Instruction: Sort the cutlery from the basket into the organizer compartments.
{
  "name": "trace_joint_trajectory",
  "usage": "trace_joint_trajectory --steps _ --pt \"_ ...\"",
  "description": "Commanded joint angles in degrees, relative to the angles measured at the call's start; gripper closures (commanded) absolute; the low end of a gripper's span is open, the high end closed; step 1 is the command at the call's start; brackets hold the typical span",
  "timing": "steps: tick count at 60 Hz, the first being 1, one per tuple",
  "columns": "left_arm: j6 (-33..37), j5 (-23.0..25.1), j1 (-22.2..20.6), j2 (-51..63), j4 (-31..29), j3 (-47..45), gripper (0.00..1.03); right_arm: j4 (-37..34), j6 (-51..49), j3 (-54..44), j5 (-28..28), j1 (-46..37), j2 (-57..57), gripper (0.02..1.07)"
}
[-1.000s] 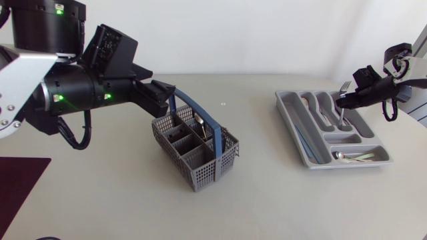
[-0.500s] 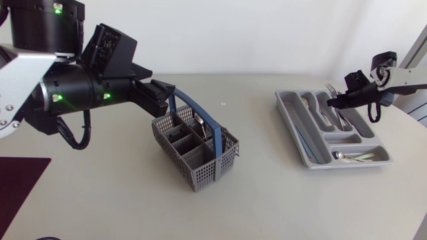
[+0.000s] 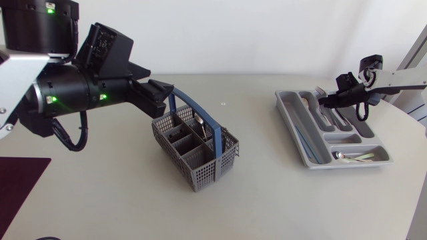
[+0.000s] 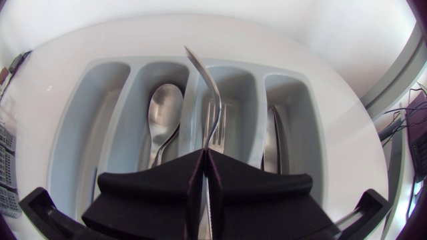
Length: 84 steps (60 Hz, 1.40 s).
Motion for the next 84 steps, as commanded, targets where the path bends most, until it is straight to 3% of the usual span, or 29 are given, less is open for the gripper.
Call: trace_joint_trajectory --steps 1,14,21,24,31,47,65,74,78,84 --pt "0.8 0.1 0.4 -1.0 0.6 -1.3 0.26 -1.8 1.5 3.2 -1.5 -0.7 2.6 1.02" --pt "0.9 0.1 0.4 -1.1 0.6 -1.4 0.26 -4.5 1.4 6.1 -2.7 -1.5 5.4 1.00" --pt "0.8 0.1 0.3 -1.1 0.6 -1.3 0.26 -4.2 1.6 5.1 -2.6 -1.8 5.0 0.53" --pt "0.8 0.1 0.3 -1.1 0.5 -1.2 0.26 -3.8 1.6 4.0 -2.3 -1.8 4.1 0.39" --pt "0.8 0.1 0.2 -1.1 0.4 -1.0 0.26 -1.1 1.4 0.1 -1.4 -1.8 0.4 0.23" --pt "0.9 0.1 0.9 -2.2 0.3 -1.5 0.26 4.0 -0.6 -14.2 0.4 0.9 -12.3 0.21" --pt "1.4 4.7 8.2 -5.8 -0.5 -6.0 0.26 6.6 -2.1 -35.3 0.8 10.6 -32.8 0.22" --pt "3.3 6.0 9.9 -6.4 -0.6 -8.6 0.26 6.7 -1.7 -41.8 0.8 17.5 -39.7 0.23" --pt "4.1 7.1 10.9 -6.0 -0.5 -9.4 0.27 6.6 -1.0 -43.8 0.8 20.3 -41.9 0.28" --pt "4.5 9.4 13.2 -4.0 0.2 -10.5 0.36 6.6 0.1 -45.4 0.8 23.8 -43.6 0.36"
